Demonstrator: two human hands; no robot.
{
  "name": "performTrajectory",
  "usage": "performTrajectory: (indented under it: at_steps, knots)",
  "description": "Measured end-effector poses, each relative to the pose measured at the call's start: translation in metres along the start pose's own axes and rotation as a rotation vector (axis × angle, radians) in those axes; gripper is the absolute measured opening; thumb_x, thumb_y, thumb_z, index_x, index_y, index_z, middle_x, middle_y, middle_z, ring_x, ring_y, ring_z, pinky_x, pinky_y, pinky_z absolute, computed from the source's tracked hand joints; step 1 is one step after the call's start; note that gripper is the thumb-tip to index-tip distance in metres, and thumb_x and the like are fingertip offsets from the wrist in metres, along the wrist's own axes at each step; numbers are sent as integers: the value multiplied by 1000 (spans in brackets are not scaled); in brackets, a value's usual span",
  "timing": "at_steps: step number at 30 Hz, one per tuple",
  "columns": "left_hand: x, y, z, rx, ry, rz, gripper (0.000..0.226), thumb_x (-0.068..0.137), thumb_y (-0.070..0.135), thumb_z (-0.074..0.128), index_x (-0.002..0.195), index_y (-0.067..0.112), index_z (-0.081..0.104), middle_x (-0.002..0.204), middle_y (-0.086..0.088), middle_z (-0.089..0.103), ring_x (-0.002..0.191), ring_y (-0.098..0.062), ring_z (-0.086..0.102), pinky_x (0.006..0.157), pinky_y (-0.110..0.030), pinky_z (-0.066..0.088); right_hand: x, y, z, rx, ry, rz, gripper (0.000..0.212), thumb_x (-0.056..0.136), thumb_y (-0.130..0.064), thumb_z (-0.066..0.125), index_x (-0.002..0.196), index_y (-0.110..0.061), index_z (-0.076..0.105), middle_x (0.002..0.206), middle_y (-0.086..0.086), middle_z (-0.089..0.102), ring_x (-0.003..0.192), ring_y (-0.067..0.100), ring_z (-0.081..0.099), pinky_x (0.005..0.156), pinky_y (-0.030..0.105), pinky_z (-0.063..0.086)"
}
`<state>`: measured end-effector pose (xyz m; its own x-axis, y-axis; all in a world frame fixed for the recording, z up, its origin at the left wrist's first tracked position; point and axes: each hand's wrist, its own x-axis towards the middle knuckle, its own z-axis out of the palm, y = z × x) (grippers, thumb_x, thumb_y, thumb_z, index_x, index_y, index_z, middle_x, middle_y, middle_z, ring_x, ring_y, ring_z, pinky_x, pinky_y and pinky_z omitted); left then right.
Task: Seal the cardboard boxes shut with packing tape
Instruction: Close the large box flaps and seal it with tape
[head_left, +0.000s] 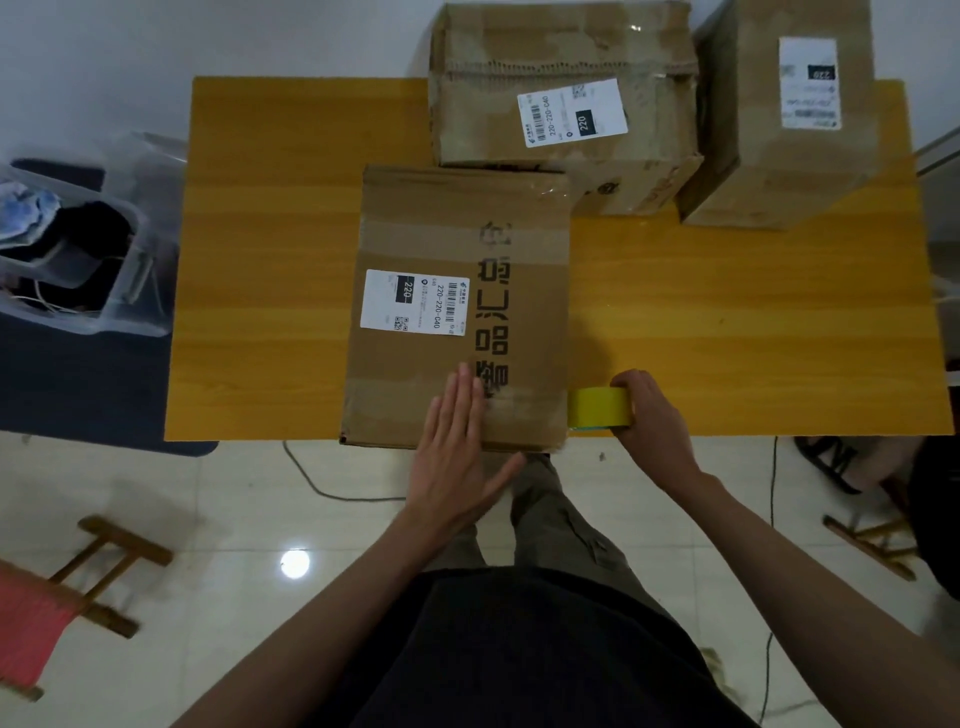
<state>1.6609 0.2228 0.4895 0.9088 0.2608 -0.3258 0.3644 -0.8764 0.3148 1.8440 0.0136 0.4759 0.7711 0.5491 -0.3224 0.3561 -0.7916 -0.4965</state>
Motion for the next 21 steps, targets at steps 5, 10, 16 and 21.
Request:
performTrajectory:
  at_steps: [5,10,16,21]
  knots:
    - [16,12,1,40,-4,75,101,95,78,14,160,5,-12,168,-12,-20,156,-22,-15,128,-46,9,12,32,-32,-1,-153,34,56,70,-25,90,115,-15,60,114,0,52,93,18,55,68,32,43]
    - [15,-5,-2,53,43,17,115,87,87,24,160,3,-9,168,-13,-16,157,-25,-12,128,-45,6,63,64,-35,54,-362,252,57,66,-17,93,114,-6,64,111,17,58,106,33,56,72,32,38]
    - [12,-1,1,65,48,7,116,87,87,19,159,-1,-5,168,-18,-14,157,-29,-10,128,-46,5,112,76,-21,348,-111,485,58,80,-5,81,133,-8,57,139,20,45,114,40,54,84,45,51]
    - [26,21,2,28,7,70,118,87,86,26,158,0,-11,167,-17,-20,156,-28,-16,128,-47,5,118,77,-12,416,-46,507,53,89,6,66,139,3,51,126,18,57,102,31,57,80,38,44]
